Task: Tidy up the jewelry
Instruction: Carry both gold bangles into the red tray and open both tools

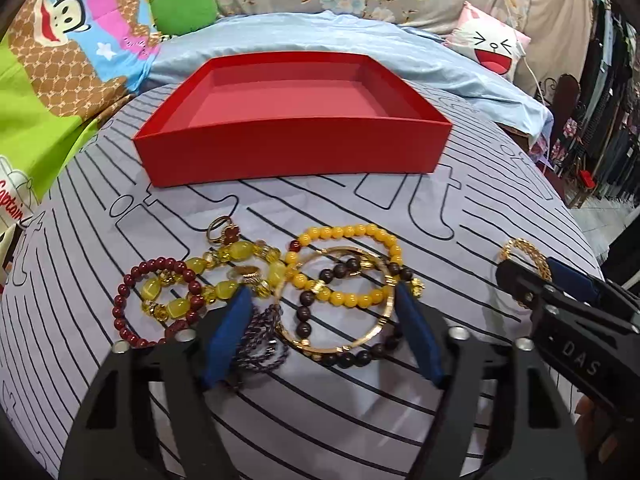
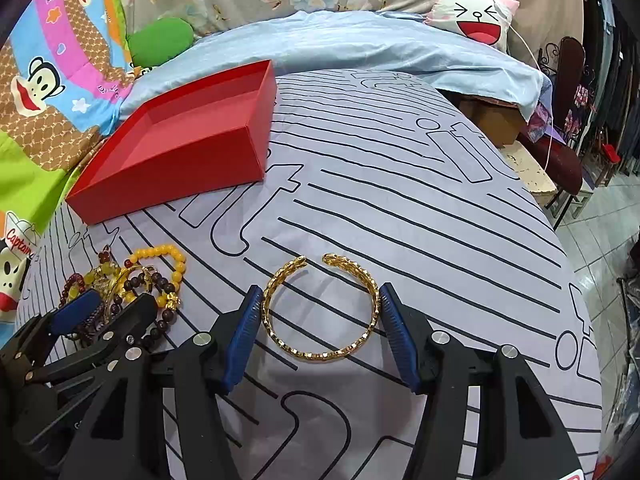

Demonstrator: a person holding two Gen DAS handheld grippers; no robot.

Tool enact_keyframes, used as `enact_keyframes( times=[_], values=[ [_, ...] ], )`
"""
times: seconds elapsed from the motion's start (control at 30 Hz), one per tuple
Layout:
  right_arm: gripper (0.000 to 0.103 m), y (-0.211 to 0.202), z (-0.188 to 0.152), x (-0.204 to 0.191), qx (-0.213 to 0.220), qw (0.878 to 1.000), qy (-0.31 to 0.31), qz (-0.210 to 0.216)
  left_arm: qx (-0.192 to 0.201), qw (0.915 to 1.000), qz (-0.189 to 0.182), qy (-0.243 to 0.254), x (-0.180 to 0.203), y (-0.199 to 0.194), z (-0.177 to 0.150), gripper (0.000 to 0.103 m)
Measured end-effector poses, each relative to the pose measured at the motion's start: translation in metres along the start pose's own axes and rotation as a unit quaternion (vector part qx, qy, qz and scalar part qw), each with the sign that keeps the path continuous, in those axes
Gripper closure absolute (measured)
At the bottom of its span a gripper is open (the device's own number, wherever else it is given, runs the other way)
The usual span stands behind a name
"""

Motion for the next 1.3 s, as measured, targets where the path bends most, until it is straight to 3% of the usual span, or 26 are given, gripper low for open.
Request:
enact_keyframes(
  times=[0.2, 0.53, 0.93, 1.1, 1.3],
  values=[
    [0.046, -0.003, 0.001, 0.002, 0.003, 1.0, 0.003, 0.002, 0.003, 0.9999, -0.011, 0.006, 0.005, -0.002, 0.0, 0.046],
    [0.046, -0.013, -0.001, 0.002, 0.009, 1.0, 0.004, 0.004, 0.018, 0.9997, -0.019, -0.001, 0.004, -0.021, 0.001, 0.046],
    [0.046, -0.037, 0.008, -0.022, 0.031, 0.999, -0.02, 0.021, 0.047, 0.9981, -0.002, -0.04, -0.039, -0.055, 0.028, 0.046],
    [0.046, -0.038, 0.034, -0.044, 0.043, 0.997, -0.046, 0.034, 0.059, 0.9975, 0.006, -0.039, -0.055, -0.057, 0.05, 0.046],
    [0.046, -0.023, 0.085, -0.073, 0.045, 0.995, -0.065, 0.067, 0.074, 0.9969, 0.003, -0.028, -0.073, -0.047, 0.1, 0.046]
  ],
)
Point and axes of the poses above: each gripper's, at about its wrist camera, not at the fingertips, and y roughly the way its jaws point, x to its right, z to its top, the point moved 7 cm from there along y, roughly the way its jaws point, and after that the axes turned 4 degrees about z, right-handed, at the moved point
